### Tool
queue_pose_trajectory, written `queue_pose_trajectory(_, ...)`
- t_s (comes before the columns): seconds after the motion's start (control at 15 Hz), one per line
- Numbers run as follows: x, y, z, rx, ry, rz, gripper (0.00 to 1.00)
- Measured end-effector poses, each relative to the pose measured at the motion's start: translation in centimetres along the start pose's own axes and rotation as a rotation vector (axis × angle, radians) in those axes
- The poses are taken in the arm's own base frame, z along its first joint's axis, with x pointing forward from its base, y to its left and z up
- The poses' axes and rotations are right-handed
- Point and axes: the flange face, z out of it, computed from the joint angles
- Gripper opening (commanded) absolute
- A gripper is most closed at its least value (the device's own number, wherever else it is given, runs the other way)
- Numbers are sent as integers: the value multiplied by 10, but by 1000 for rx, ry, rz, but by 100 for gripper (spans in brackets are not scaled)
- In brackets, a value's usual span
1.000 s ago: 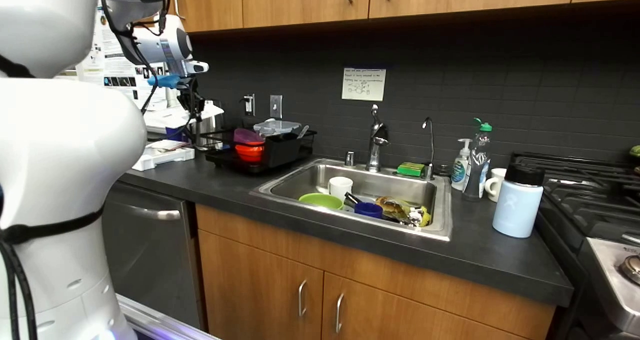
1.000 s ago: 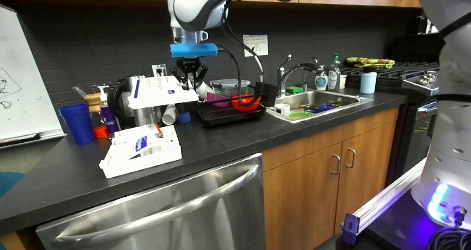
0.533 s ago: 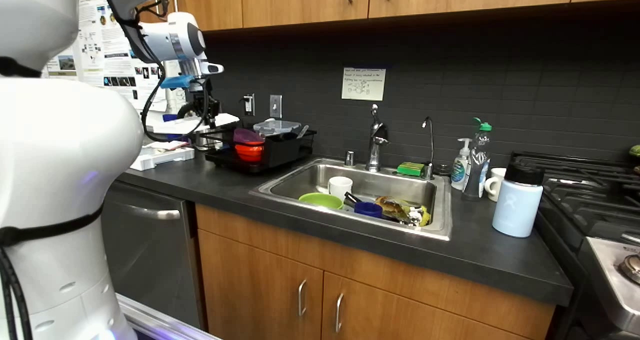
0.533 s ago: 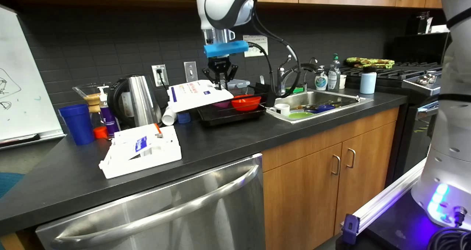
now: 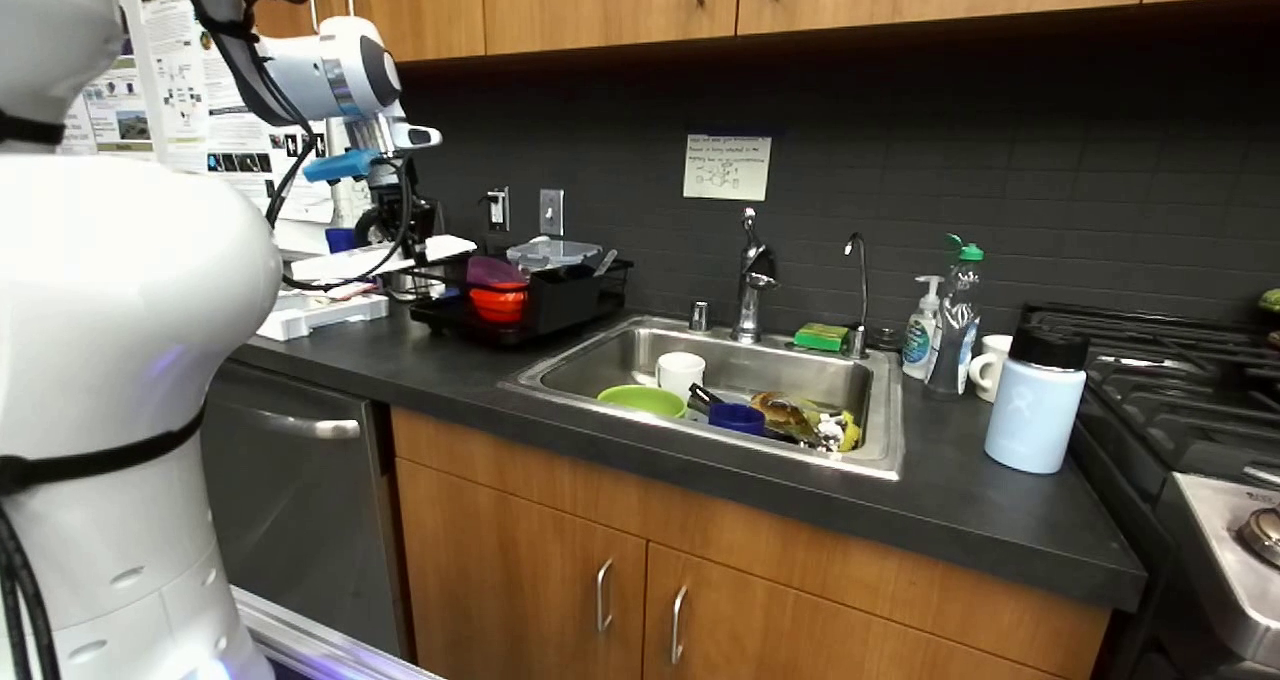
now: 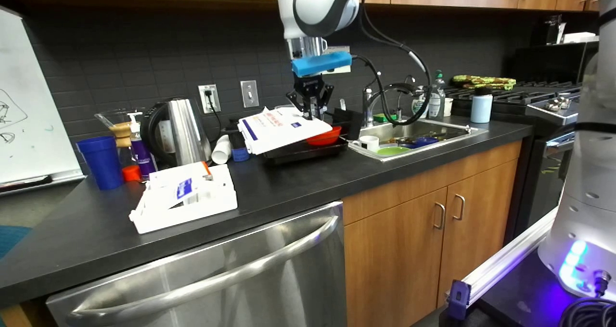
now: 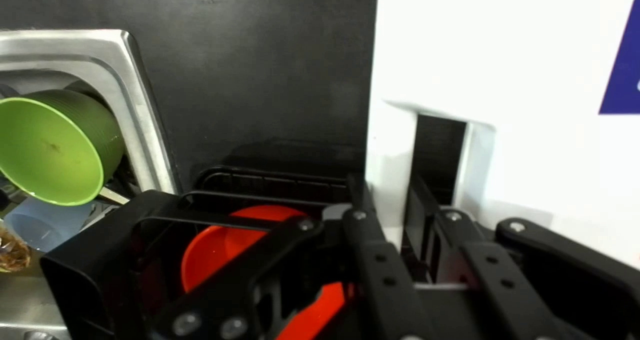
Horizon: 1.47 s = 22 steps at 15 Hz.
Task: Lift the lid off the white boxed case and place it on the kitchen counter
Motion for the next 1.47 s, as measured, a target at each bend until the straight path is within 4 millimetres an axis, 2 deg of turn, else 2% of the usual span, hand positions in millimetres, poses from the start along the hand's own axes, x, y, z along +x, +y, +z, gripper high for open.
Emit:
queue_pose_trajectory(0.33, -19, 11, 23, 13, 89, -46, 5)
queue_pose_trajectory(0.6, -30, 28, 43, 41, 151, 5, 5)
queue_pose_trajectory(0.93, -33, 42, 45, 91, 235, 108, 5)
queue_pose_trajectory(1.0, -34, 42, 43, 100, 251, 116, 13)
queue_pose_trajectory(1.07, -35, 42, 42, 109, 266, 118, 27)
queue_pose_trajectory(1.13, -37, 41, 41, 115, 280, 117, 46)
queue_pose_trajectory(1.33, -43, 38, 41, 122, 310, 101, 49)
queue_pose_trajectory(1.47, -46, 37, 42, 124, 322, 92, 59)
